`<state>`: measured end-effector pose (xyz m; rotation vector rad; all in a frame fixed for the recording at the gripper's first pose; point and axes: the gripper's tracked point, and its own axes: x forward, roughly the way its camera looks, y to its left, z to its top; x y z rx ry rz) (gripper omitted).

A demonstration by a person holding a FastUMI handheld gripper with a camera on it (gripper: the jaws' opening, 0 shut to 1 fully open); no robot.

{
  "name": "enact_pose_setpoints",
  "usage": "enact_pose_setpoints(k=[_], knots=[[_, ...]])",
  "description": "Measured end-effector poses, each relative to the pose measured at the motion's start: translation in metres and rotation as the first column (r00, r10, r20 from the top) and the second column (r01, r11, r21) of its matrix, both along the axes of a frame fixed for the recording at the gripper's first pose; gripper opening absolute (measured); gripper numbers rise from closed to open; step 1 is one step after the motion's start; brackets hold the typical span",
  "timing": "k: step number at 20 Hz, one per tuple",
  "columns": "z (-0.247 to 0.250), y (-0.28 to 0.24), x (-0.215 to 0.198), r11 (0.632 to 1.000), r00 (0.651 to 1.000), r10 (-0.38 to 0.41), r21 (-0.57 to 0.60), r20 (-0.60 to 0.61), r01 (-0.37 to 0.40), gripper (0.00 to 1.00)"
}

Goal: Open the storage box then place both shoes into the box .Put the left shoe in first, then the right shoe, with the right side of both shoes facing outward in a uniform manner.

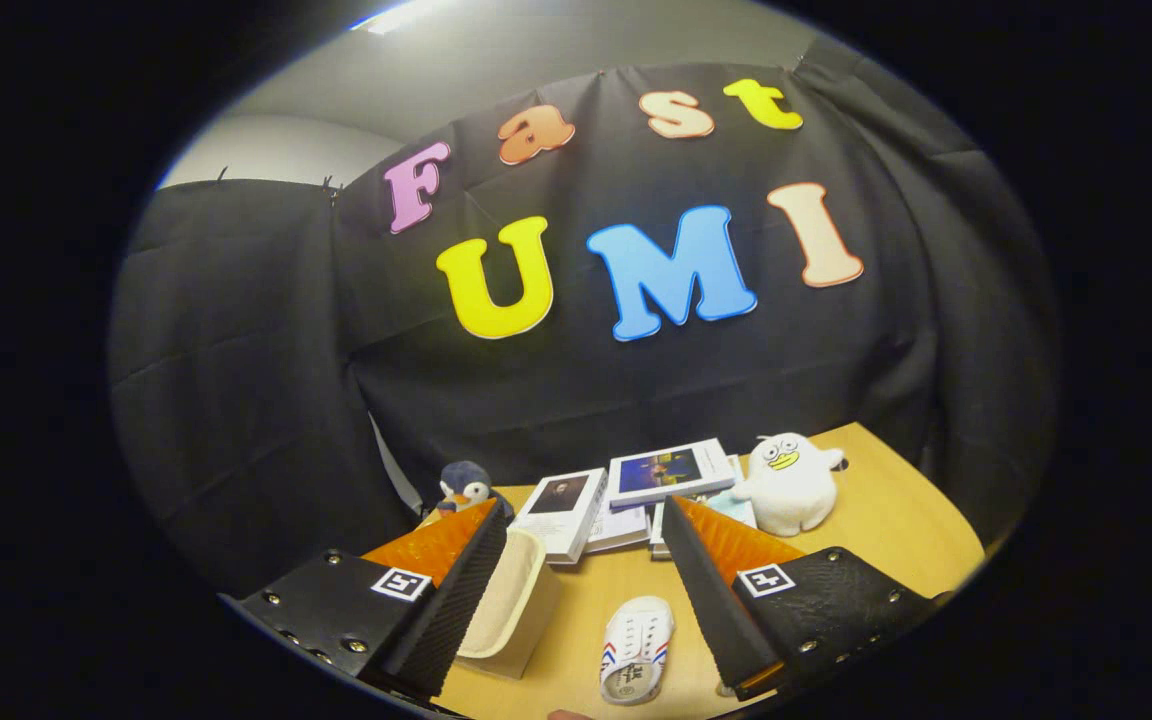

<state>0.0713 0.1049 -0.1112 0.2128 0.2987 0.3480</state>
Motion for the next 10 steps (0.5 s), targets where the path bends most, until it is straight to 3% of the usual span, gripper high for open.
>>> enact_pose_setpoints(k=[4,10], knots=[[-0.041,0.032,0.008,0.991,0.985,0.127,0.060,-0.115,-0.121,0.96],[-0.093,0.070,0.017,0.952,0.914,0.283,0.203,-0.289,-0.231,0.94]])
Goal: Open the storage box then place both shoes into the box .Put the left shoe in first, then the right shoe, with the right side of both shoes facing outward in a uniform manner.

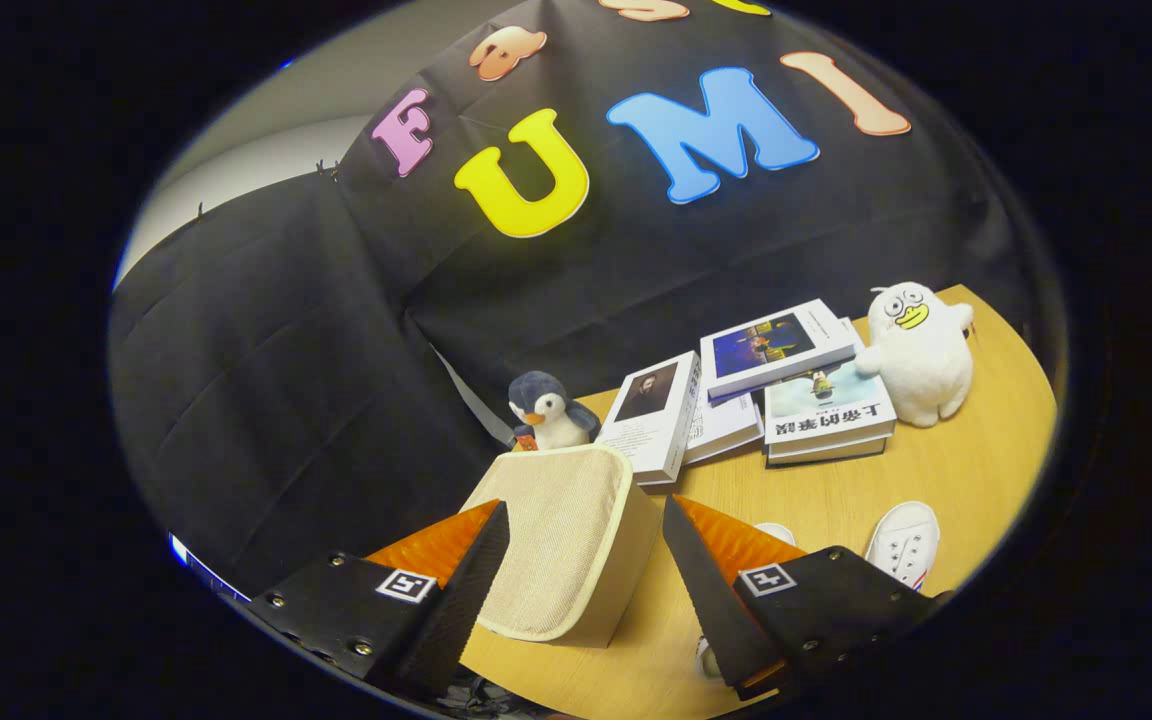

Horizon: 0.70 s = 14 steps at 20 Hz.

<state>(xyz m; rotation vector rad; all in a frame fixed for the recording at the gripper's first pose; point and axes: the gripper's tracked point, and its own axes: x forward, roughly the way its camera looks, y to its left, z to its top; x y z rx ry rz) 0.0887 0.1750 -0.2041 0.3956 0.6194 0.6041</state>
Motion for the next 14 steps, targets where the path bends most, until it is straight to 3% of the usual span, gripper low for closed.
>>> enact_pose_setpoints(k=[8,14], knots=[[-0.070,0.050,-0.002,0.983,0.963,0.171,0.108,-0.209,-0.151,0.94],[-0.104,0.068,0.000,0.968,0.917,0.219,0.194,-0.333,-0.161,0.95]])
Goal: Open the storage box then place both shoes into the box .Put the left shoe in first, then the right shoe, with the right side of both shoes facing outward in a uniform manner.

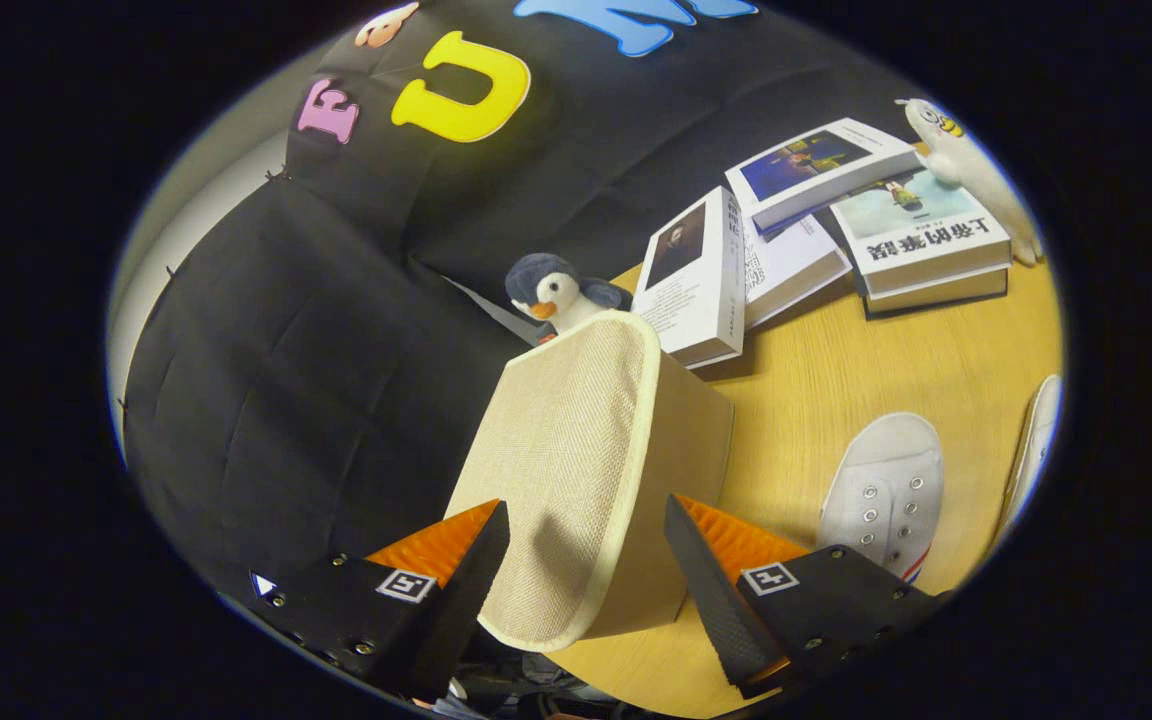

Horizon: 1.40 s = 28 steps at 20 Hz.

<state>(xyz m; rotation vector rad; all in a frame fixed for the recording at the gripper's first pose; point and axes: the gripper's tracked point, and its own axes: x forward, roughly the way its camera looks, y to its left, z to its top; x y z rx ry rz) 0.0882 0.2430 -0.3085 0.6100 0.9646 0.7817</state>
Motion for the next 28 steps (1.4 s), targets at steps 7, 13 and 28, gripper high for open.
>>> enact_pose_setpoints(k=[7,13,28], knots=[[0.004,0.012,0.008,0.996,0.997,0.011,0.090,-0.076,-0.004,0.75],[0.018,0.008,0.013,0.993,0.996,0.015,0.116,-0.084,-0.005,0.18],[0.153,0.087,-0.009,0.965,0.972,0.161,0.178,0.169,-0.191,0.18]])
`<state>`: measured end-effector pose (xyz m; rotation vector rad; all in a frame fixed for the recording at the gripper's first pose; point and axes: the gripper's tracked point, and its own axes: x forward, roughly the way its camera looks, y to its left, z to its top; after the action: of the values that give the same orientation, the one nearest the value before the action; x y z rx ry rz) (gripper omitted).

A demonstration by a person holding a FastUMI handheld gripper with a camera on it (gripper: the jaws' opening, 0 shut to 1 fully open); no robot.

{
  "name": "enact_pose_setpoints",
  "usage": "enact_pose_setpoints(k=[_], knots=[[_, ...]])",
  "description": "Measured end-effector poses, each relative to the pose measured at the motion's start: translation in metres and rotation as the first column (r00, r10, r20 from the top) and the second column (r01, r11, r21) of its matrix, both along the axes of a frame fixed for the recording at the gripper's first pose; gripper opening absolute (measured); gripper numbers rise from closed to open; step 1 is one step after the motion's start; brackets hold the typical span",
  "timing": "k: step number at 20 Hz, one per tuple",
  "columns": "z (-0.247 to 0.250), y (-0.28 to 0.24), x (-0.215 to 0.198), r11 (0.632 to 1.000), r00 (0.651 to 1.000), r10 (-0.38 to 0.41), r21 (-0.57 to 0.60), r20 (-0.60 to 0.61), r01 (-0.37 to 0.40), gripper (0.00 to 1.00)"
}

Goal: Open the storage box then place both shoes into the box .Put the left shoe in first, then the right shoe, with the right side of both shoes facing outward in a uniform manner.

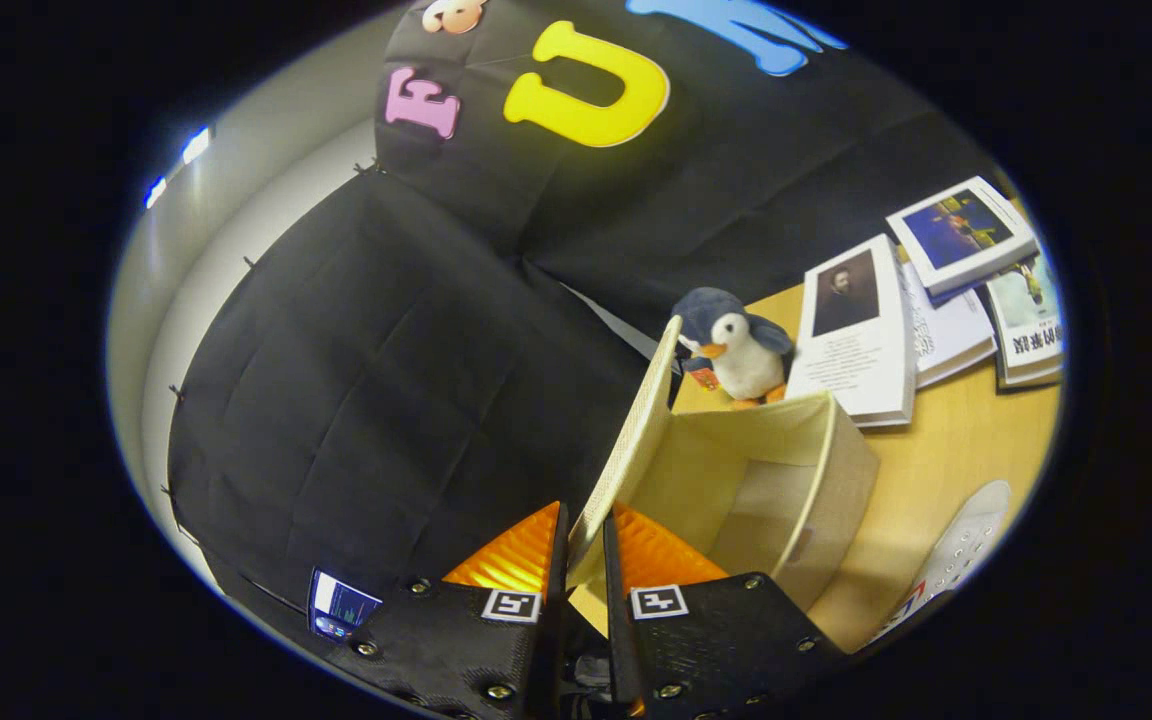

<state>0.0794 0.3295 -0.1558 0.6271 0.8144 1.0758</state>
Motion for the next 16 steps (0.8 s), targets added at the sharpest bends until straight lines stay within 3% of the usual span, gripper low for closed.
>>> enact_pose_setpoints(k=[8,15,16], knots=[[0.037,0.101,-0.013,0.996,0.992,0.090,0.019,0.087,-0.092,0.18],[0.026,0.171,-0.019,0.996,0.993,0.090,-0.013,0.076,-0.089,0.19],[0.020,0.180,-0.017,0.996,0.993,0.084,-0.038,0.086,-0.082,0.26]])
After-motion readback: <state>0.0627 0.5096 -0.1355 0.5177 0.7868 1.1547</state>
